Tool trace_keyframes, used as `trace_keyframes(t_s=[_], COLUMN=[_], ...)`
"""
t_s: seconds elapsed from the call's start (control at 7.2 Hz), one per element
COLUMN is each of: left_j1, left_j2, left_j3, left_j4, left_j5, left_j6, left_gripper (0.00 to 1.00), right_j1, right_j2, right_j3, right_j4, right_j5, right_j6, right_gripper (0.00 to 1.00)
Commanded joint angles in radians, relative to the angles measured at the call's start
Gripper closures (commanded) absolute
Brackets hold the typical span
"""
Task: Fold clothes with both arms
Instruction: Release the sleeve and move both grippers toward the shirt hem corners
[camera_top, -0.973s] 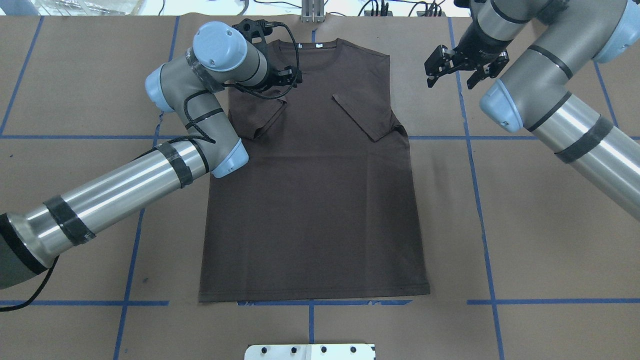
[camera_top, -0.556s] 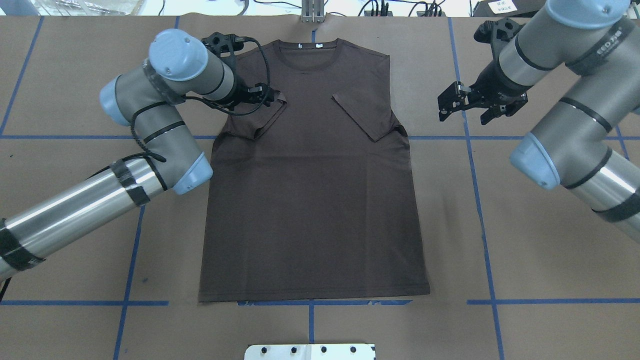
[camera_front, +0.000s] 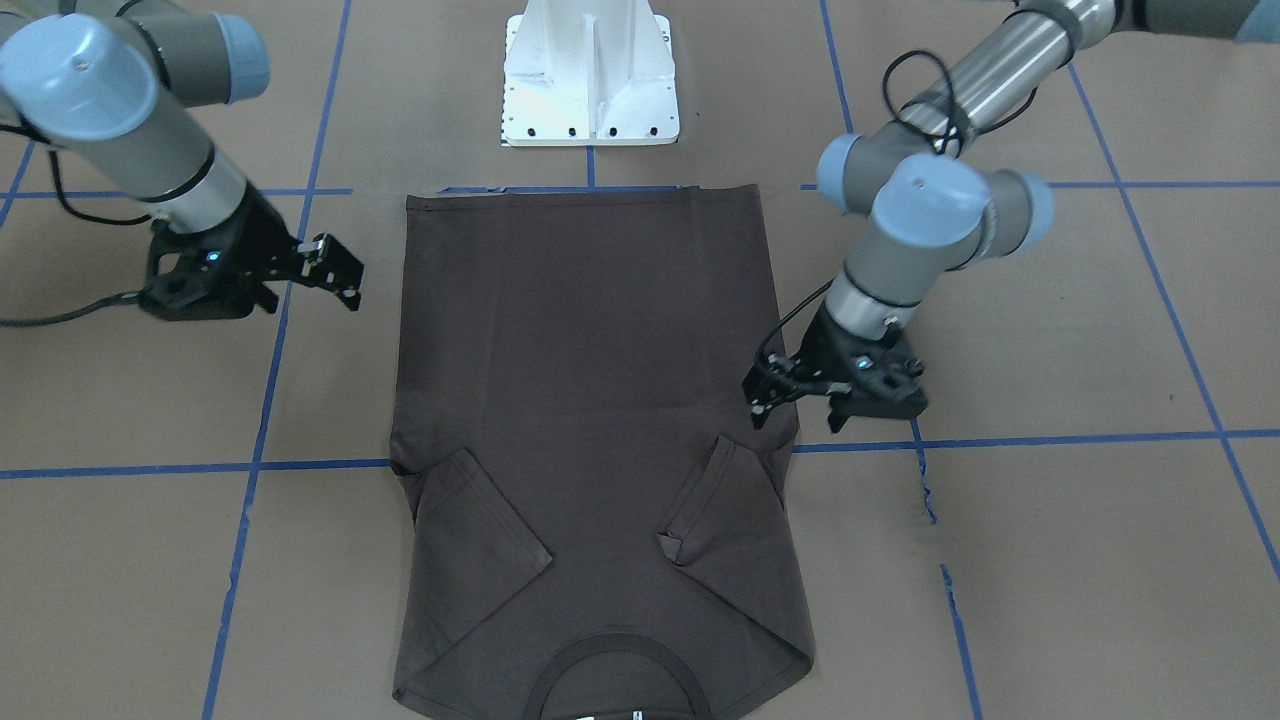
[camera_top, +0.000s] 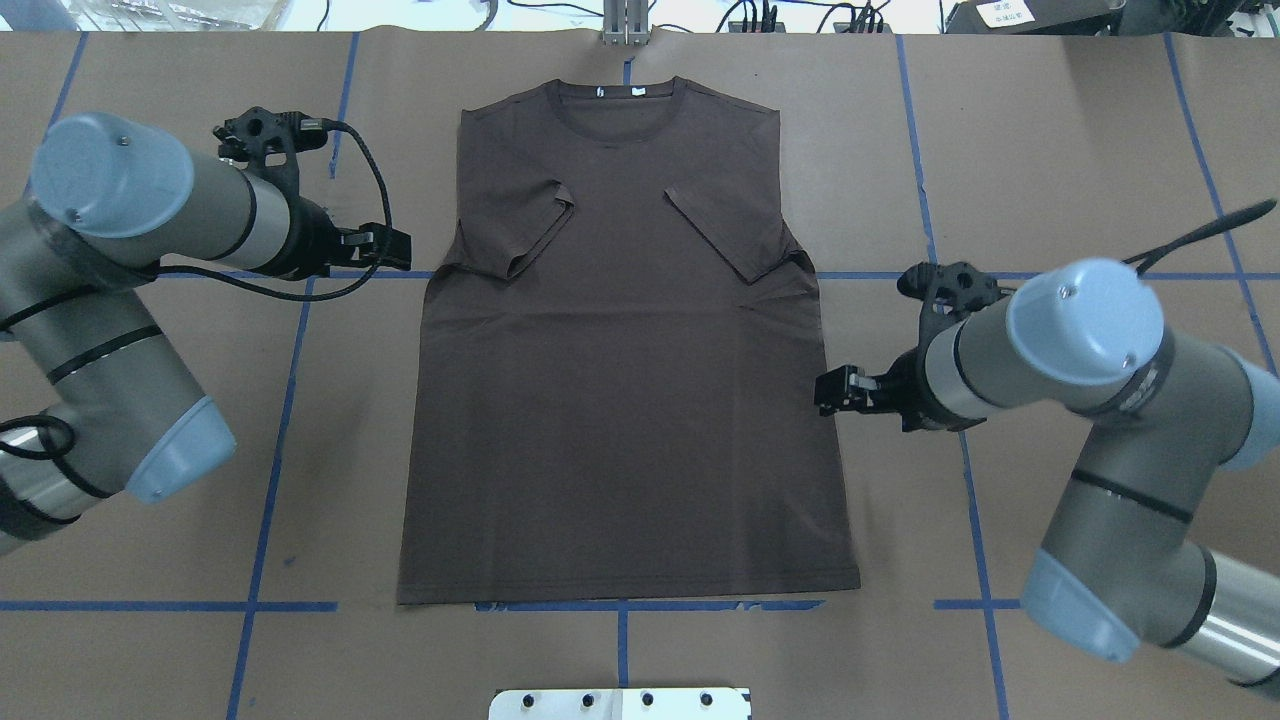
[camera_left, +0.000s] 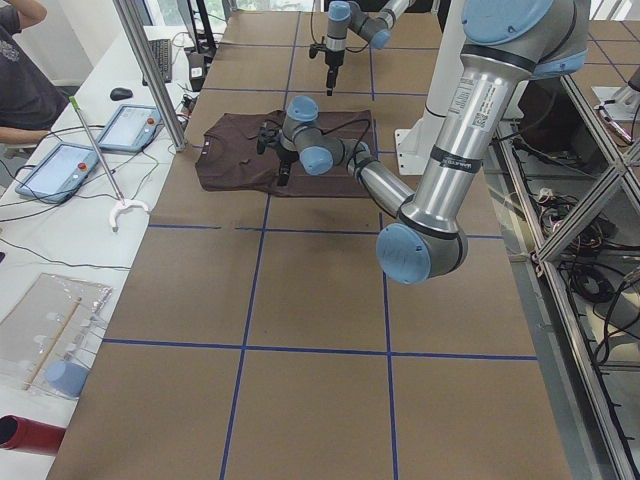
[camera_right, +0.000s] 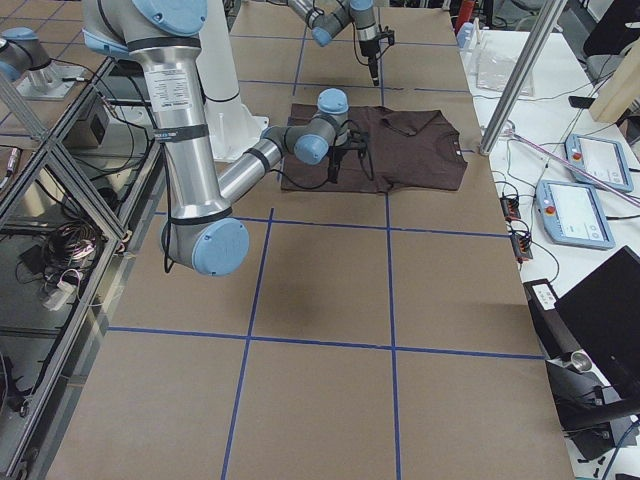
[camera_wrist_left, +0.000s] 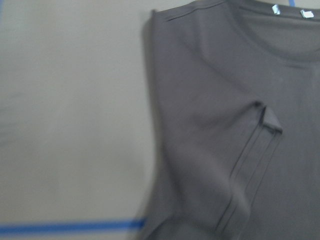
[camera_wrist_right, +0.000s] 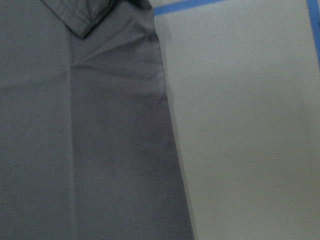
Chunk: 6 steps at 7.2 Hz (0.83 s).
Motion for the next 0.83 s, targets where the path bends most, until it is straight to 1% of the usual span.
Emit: trace_keyframes(t_s=[0.0, 0.42, 0.69], left_j1=[0.005, 0.005, 0.005], left_j2=[0.011, 0.008, 0.005], left_j3=[-0.102, -0.113, -0.119], left_j4=[0.121, 0.118, 0.118], left_j5=[0.007, 0.012, 0.012], left_j6=[0.003, 0.003, 0.015], left_gripper=[0.00, 0.00, 0.00], right_j1=[-0.148, -0.214, -0.231], right_j2=[-0.050, -0.056, -0.061], right_j3=[0.013, 0.016, 0.008], right_j4=[0.030, 0.025, 0.021], right_j5=[-0.118, -0.131, -0.129], right_j6=[0.104, 0.126, 0.126], right_gripper=[0.00, 0.00, 0.01])
